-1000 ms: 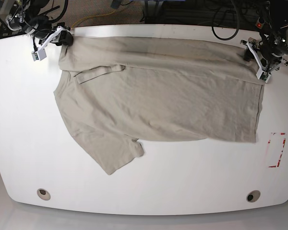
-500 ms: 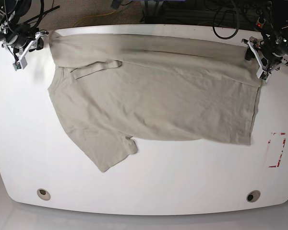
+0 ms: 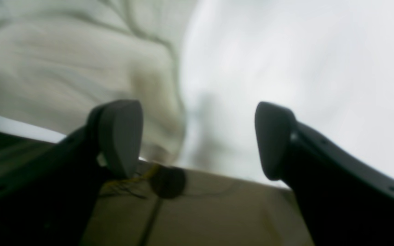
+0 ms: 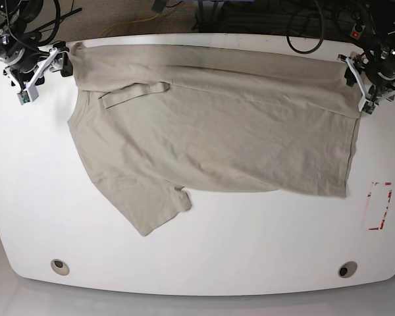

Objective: Fold the T-shirt properly
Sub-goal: 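Release the shirt edge with both grippers and reposition them, then lower both grippers to the shirt hem and grasp its corners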

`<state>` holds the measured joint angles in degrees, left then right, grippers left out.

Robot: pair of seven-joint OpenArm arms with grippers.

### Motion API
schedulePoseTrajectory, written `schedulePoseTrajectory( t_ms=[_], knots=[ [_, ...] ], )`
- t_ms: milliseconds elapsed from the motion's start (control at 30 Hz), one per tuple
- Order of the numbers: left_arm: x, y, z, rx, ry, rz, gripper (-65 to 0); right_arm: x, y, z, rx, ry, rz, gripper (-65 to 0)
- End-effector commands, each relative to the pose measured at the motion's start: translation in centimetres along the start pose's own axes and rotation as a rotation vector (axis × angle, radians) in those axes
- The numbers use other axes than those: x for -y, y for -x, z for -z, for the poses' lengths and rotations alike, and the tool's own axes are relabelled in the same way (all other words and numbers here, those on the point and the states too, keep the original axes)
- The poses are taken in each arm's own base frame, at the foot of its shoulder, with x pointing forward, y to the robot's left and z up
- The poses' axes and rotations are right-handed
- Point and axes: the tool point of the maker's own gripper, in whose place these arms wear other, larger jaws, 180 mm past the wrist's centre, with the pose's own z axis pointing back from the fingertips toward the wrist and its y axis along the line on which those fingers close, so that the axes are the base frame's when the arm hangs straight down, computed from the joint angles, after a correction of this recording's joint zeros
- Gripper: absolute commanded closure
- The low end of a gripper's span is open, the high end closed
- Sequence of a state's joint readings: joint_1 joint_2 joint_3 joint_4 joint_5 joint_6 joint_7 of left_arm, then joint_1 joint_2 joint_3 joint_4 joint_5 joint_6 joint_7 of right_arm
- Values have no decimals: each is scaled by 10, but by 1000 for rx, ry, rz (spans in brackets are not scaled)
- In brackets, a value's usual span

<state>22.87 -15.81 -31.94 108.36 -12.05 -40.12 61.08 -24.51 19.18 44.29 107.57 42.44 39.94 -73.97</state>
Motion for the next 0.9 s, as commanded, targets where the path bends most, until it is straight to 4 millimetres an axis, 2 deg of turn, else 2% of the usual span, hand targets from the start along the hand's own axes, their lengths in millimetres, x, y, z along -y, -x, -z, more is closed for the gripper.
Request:
schedulePoseTrajectory(
  t_ms=[0, 67, 167, 233, 333, 433, 533, 700, 867],
  knots=[
    [-8, -16, -15, 71, -29, -13, -331, -13, -16, -2, 81, -54, 10, -493],
    [-7, -24, -19, 108, -16, -18, -331, -22, -17, 2, 100, -83, 31, -493],
    [-8, -25, -19, 110, -17, -21, -332, -28, -30, 9, 146, -100, 55, -493],
    [-10, -23, -15, 92, -30, -18, -332, -24, -31, 14, 143, -101, 74, -493],
    [-9, -26, -1, 65, -26, -9, -332, -14, -44, 23, 158, -81, 90, -493],
    [-5, -16, 17, 9, 4, -16, -332, -2, -56, 32, 158, -50, 102, -493],
    [-6, -8, 29, -29, 16, -37, -332, 12, -77, 39, 175, -24, 115, -493],
    [-5, 6, 35, -75, 28, -49, -332, 35, -114, 46, 204, 14, 132, -493],
    [6, 31, 27, -125, 39, -22, -332, 37, -152, 66, 218, -13, 118, -493]
  ],
)
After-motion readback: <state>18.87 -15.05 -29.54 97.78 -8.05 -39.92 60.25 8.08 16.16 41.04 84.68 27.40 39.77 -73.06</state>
